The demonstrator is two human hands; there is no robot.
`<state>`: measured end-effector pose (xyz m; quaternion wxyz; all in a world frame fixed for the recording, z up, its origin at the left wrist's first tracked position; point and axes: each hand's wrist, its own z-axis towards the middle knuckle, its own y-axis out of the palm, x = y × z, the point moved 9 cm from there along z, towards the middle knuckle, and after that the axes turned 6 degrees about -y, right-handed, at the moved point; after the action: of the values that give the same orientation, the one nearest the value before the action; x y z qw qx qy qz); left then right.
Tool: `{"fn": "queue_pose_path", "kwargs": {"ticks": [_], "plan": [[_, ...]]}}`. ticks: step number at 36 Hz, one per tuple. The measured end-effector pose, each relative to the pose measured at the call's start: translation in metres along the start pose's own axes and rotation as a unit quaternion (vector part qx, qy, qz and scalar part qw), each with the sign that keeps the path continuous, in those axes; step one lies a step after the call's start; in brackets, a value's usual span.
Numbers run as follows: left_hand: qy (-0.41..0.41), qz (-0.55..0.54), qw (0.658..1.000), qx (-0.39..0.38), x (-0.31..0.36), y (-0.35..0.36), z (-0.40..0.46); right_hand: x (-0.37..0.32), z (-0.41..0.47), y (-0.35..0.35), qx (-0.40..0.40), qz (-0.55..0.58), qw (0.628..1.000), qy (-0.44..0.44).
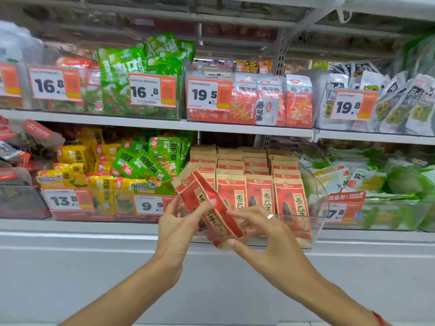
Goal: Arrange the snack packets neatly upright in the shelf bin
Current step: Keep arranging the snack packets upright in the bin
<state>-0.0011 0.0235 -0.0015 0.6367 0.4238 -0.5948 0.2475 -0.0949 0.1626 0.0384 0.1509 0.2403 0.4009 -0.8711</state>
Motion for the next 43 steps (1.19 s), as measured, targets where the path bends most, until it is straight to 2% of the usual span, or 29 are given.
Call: {"fn": "queue_pose_path", "kwargs": {"ticks": [2,5,8,11,15,18,23,25,28,30,32,34,36,40,43], "plan": [[0.0,-0.003,1.0,-0.007,0.0,0.002,-0.003,-0.002,0.001,0.0,0.007,-0.045,0.999,-0.016],[-0.012,0.007,0.999,-0.034,0.0,0.011,-0.01,0.0,0.002,-0.005,0.043,-0.031,0.999,-0.013],[-0.028,0.025,0.998,-0.052,-0.003,0.013,-0.01,0.005,0.003,-0.01,0.072,0.021,0.997,0.007],[-0.038,0.045,0.997,-0.057,-0.002,0.011,-0.007,0.022,0.005,-0.014,0.084,0.111,0.988,0.065],[-0.107,-0.03,0.985,-0.129,-0.018,0.016,-0.002,0.038,0.008,-0.018,0.07,0.185,0.974,0.106],[-0.122,-0.03,0.985,-0.117,-0.028,0.014,-0.002,0.046,0.01,-0.013,0.037,0.143,0.982,0.117],[-0.056,-0.031,0.998,-0.001,-0.02,0.002,-0.001,0.044,0.007,-0.001,-0.025,0.023,0.989,0.142],[-0.033,-0.042,0.998,0.028,-0.015,0.0,-0.002,0.034,0.006,0.006,-0.052,-0.032,0.99,0.125],[-0.026,-0.042,0.998,0.03,-0.01,0.002,-0.005,0.024,0.008,0.01,-0.046,-0.089,0.992,0.076],[-0.021,-0.024,1.0,0.001,-0.003,0.006,-0.004,0.026,0.009,0.007,-0.027,-0.059,0.994,0.084],[-0.012,0.008,0.999,-0.052,0.006,0.011,-0.001,0.032,0.01,0.004,-0.019,0.04,0.991,0.129],[-0.006,0.047,0.994,-0.101,0.013,0.013,0.002,0.039,0.008,0.007,-0.028,0.164,0.969,0.181],[-0.014,0.09,0.986,-0.139,0.011,0.015,0.004,0.042,0.006,0.013,-0.052,0.237,0.948,0.205],[-0.047,0.117,0.964,-0.235,-0.004,0.028,-0.002,0.032,0.002,0.027,-0.124,0.276,0.935,0.187],[-0.039,0.12,0.958,-0.256,-0.003,0.03,-0.004,0.023,-0.002,0.031,-0.164,0.275,0.932,0.172]]}}
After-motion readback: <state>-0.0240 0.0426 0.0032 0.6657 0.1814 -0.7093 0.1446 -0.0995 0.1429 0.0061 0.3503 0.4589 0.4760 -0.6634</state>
